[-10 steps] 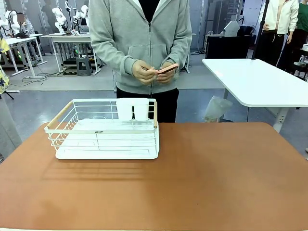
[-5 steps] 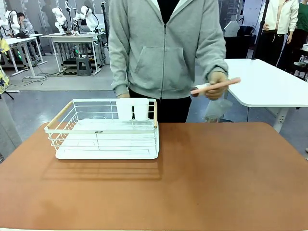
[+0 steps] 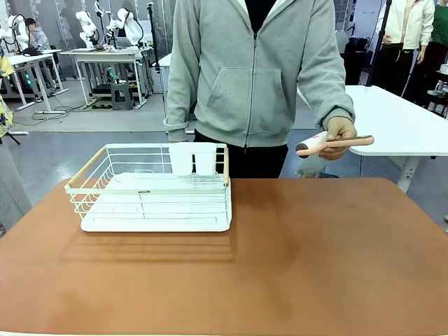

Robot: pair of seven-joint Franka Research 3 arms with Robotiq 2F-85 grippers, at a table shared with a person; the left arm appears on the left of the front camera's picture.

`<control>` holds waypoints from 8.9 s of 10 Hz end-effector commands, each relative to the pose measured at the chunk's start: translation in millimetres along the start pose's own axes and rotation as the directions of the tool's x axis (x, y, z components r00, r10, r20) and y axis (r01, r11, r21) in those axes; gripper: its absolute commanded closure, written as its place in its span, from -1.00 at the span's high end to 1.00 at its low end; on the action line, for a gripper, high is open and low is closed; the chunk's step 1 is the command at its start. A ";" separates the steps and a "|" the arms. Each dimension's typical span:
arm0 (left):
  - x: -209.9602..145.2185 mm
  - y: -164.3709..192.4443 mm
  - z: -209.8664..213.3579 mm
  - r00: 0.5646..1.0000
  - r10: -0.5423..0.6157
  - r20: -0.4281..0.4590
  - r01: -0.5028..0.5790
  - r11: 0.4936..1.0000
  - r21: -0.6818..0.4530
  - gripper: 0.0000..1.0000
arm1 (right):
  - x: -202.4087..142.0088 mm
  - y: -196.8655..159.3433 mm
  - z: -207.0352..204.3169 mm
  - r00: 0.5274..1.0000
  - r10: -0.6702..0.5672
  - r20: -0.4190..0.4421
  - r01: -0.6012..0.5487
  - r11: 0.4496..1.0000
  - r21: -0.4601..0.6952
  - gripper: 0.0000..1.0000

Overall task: Clean the table.
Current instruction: Pick up the Lint Roller when the human hands it over, then clean the table with the Lint Roller when the human lifts the Dish drying rack.

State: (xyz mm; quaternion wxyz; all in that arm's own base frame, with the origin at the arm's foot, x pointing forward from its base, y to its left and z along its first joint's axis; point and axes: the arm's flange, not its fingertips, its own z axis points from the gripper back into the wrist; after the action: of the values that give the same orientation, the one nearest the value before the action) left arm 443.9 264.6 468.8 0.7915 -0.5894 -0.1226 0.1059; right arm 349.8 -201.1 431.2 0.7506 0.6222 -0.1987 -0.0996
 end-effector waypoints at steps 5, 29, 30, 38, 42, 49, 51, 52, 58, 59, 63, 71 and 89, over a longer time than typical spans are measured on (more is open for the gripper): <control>-2.7 0.9 3.0 1.000 -0.010 -0.009 0.010 1.000 0.002 1.00 | -0.9 1.6 -0.3 1.000 -0.004 0.000 0.004 1.000 0.008 1.00; -2.7 0.9 3.0 1.000 -0.010 -0.009 0.010 1.000 0.002 1.00 | -84.4 26.3 -208.4 0.909 -0.186 0.373 0.312 0.896 -0.315 1.00; -2.7 0.9 3.0 1.000 -0.010 -0.009 0.010 1.000 0.002 1.00 | -84.4 23.8 -209.2 0.919 -0.176 0.352 0.297 0.898 -0.325 0.74; -2.7 0.9 3.0 1.000 -0.010 -0.009 0.010 1.000 0.002 1.00 | -78.3 19.8 -200.4 0.927 -0.178 0.331 0.293 0.895 -0.338 -0.10; -2.7 0.9 3.0 1.000 -0.010 -0.009 0.010 1.000 0.002 1.00 | -76.1 18.8 -197.2 0.927 -0.178 0.329 0.293 0.893 -0.341 -0.86; -2.7 0.9 3.0 1.000 -0.010 -0.009 0.010 1.000 0.002 1.00 | -36.7 26.6 -215.9 0.919 -0.190 0.347 0.312 0.888 -0.339 -1.00; -2.7 0.9 3.0 1.000 -0.010 -0.009 0.010 1.000 0.002 1.00 | -36.7 26.6 -215.9 0.919 -0.190 0.347 0.312 0.888 -0.339 -1.00; -2.7 0.9 3.0 1.000 -0.010 -0.009 0.010 1.000 0.002 1.00 | -36.7 26.6 -215.9 0.919 -0.190 0.347 0.312 0.888 -0.339 -1.00; -2.7 0.9 3.0 1.000 -0.010 -0.009 0.010 1.000 0.002 1.00 | -36.7 26.6 -215.9 0.919 -0.190 0.347 0.312 0.888 -0.339 -1.00; -2.7 0.9 3.0 1.000 -0.010 -0.009 0.010 1.000 0.002 1.00 | -36.7 26.6 -215.9 0.919 -0.190 0.347 0.312 0.888 -0.339 -1.00; -2.7 0.9 3.0 1.000 -0.010 -0.009 0.010 1.000 0.002 1.00 | -36.7 26.6 -215.9 0.919 -0.190 0.347 0.312 0.888 -0.339 -1.00; -2.7 0.9 3.0 1.000 -0.010 -0.009 0.010 1.000 0.002 1.00 | -36.7 26.6 -215.9 0.919 -0.190 0.347 0.312 0.888 -0.339 -1.00; -2.7 0.9 3.0 1.000 -0.010 -0.009 0.010 1.000 0.002 1.00 | -36.7 26.6 -215.9 0.919 -0.190 0.347 0.312 0.888 -0.339 -1.00</control>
State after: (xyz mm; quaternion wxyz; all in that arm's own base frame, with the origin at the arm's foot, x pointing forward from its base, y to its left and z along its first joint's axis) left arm 443.7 264.7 468.6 0.7913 -0.5895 -0.1225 0.1060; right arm 405.3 11.0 419.0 0.7992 0.4592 -0.2059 -0.3287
